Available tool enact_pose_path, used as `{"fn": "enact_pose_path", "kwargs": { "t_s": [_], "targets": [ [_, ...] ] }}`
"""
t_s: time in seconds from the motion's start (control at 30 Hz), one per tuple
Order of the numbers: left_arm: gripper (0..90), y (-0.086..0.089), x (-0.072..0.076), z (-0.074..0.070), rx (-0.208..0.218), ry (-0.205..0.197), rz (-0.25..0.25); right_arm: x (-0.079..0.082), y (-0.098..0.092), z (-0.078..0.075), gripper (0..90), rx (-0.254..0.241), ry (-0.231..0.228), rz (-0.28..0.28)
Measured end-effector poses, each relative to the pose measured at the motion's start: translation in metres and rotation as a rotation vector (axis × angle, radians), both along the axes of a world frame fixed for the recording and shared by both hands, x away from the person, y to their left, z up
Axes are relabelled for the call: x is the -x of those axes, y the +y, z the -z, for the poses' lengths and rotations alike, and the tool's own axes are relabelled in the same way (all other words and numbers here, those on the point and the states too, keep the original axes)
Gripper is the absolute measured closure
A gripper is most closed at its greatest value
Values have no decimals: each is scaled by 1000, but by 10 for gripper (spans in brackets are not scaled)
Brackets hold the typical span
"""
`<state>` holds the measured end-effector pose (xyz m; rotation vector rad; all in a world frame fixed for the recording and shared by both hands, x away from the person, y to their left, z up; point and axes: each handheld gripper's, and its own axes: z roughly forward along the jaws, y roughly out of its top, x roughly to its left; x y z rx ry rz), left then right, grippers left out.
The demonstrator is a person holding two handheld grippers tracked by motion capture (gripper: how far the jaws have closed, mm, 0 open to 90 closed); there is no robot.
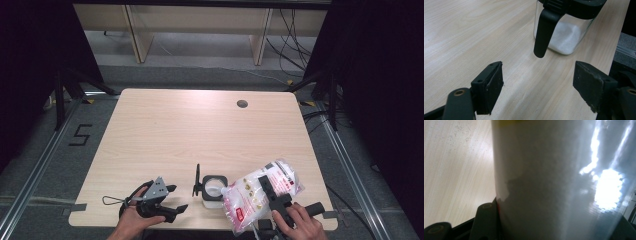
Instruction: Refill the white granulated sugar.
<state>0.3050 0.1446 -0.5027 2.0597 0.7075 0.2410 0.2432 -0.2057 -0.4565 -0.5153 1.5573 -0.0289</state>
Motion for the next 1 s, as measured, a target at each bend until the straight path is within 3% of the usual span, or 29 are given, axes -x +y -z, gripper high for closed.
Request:
{"fn": "enact_pose_path", "kwargs": {
  "t_s": [0.33, 0.4, 0.7, 0.73, 0.87, 1.0],
  "targets": [
    [235, 1, 0, 0, -9, -4, 1, 1, 1, -3, 464, 48, -9, 3],
    [235, 0, 0, 0, 1, -1, -2, 1, 0, -2, 464, 33, -5, 12],
    [235, 0, 0, 0, 3, -1, -2, 1, 2, -3, 464, 58, -3, 3],
    [235, 0, 0, 0, 1, -1, -2, 2, 1, -1, 464, 34, 1, 23],
    [235, 0, 0, 0, 2, -1, -2, 1, 3, -3, 465, 71, -10, 3],
    [235, 1, 0, -1, -17, -11, 3, 1, 3, -3, 465, 65, -7, 4]
  ]
}}
